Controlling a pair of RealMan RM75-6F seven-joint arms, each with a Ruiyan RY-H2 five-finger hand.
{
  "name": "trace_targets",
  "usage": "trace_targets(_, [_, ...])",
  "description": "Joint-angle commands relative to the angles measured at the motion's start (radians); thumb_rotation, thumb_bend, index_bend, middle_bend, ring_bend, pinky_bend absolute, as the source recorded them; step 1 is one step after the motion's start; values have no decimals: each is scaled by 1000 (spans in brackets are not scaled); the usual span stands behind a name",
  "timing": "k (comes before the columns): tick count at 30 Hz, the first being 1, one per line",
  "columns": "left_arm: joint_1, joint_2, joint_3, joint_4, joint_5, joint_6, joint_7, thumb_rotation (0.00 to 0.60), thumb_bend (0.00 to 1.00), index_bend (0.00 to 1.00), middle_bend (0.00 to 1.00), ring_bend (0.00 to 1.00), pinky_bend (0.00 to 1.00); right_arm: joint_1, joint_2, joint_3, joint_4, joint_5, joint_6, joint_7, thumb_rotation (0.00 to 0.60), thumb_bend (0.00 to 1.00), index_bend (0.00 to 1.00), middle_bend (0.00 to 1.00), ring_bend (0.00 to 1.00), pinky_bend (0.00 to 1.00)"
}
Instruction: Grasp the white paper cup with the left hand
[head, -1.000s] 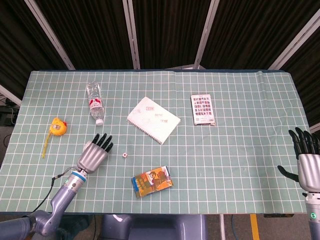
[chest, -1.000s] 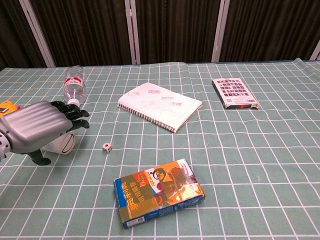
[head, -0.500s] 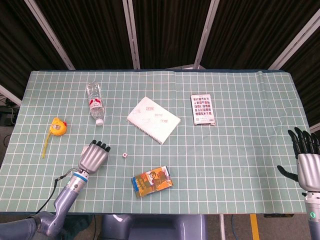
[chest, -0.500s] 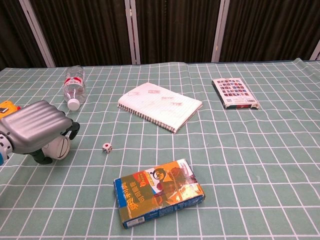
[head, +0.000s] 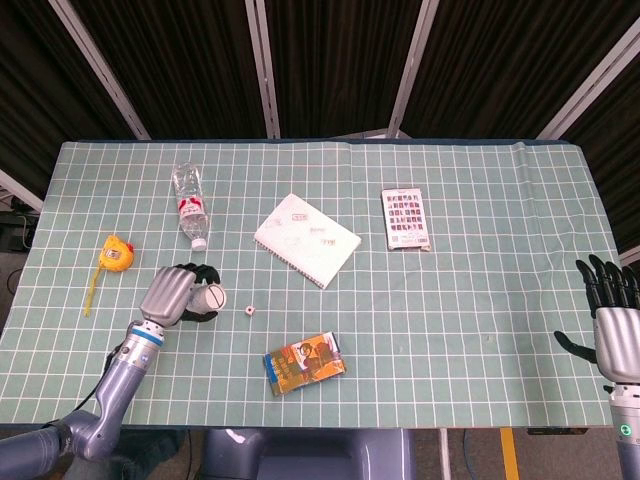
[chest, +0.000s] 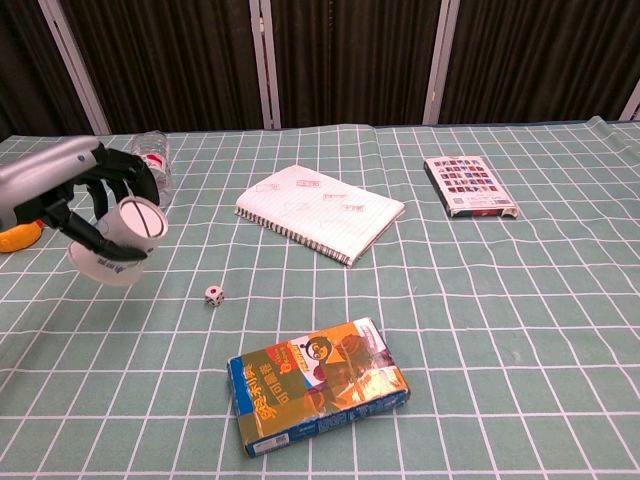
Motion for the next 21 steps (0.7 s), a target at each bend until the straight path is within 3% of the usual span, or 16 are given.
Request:
trace_targets(1, [16, 25, -78, 14, -5, 4, -426, 600, 0, 458, 472, 437, 508, 1, 0, 0, -1, 2, -3, 2, 600, 0, 0, 0, 0, 0])
trace_targets(5, [13, -30, -65, 107, 21, -4, -631, 600, 0, 457, 472, 436, 508, 3, 1, 0, -2, 4, -9, 5, 600, 0, 0, 0, 0, 0])
trace_targets(8, [-12, -120, -51, 210, 22, -48, -763, 600, 0, 457, 472, 436, 508, 5, 0, -1, -1, 3, -13, 1, 600, 0, 0, 0, 0, 0])
trace_targets(21, [-74, -275, -40, 363, 41, -76, -836, 600, 0, 458, 472, 434, 508, 5, 1, 2, 11, 16, -20, 13, 600, 0, 0, 0, 0, 0])
